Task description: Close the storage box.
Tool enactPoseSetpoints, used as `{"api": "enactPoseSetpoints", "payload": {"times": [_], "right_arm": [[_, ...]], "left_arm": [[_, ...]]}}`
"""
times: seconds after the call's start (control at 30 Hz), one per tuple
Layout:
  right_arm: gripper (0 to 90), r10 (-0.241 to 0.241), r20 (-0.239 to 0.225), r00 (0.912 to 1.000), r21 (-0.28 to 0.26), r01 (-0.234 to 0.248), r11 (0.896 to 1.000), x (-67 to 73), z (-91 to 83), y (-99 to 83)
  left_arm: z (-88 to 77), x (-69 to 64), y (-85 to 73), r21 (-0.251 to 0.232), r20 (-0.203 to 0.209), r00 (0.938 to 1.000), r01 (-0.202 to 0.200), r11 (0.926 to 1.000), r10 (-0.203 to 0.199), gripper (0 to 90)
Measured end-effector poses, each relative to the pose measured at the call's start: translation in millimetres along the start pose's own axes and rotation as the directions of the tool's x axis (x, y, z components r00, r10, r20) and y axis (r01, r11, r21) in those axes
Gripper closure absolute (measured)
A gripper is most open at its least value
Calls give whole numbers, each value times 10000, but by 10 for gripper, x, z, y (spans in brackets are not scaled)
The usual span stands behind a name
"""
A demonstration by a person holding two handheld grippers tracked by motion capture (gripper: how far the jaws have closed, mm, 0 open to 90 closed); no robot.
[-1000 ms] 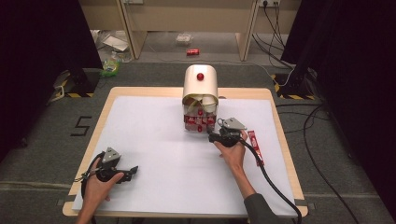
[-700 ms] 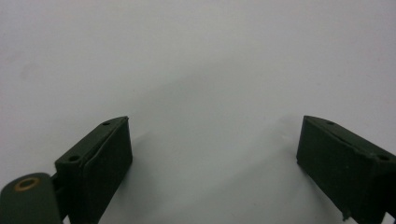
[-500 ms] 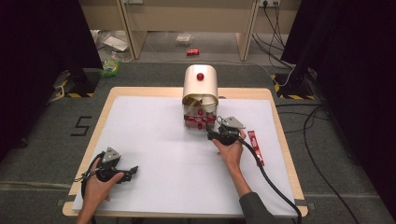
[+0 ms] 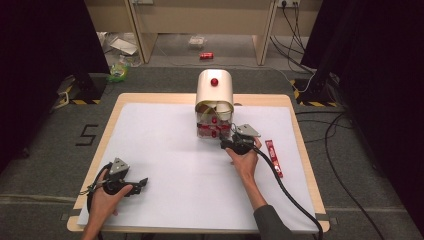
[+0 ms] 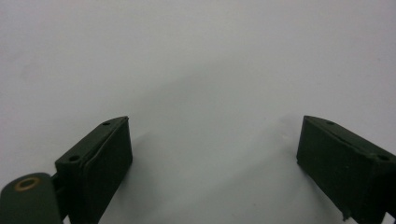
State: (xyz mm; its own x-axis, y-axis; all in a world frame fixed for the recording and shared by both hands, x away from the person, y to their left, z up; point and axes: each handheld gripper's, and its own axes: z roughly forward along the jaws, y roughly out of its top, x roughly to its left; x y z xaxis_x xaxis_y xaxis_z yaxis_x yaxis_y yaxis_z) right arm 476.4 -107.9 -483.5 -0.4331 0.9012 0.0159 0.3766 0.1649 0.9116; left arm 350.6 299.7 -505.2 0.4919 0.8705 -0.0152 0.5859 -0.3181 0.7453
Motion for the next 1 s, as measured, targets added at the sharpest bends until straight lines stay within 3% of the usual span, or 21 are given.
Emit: {"api": "enactPoseSetpoints", "payload": {"times": [0.37, 0.7, 1.0], "right_arm": [[263, -171, -5, 9999, -64, 171, 9998, -24, -20, 31], [279, -307, -2, 9995, 244, 307, 9992, -46, -60, 52], [257, -992, -442, 9941, 808, 1025, 9914, 30, -242, 97]], "left_arm": [[0, 0, 0, -2, 0, 10000, 5, 10000, -5, 95], [0, 0, 0, -1, 3, 10000, 7, 10000, -7, 95], [0, 0, 0, 5, 1, 10000, -3, 10000, 3, 95]]}}
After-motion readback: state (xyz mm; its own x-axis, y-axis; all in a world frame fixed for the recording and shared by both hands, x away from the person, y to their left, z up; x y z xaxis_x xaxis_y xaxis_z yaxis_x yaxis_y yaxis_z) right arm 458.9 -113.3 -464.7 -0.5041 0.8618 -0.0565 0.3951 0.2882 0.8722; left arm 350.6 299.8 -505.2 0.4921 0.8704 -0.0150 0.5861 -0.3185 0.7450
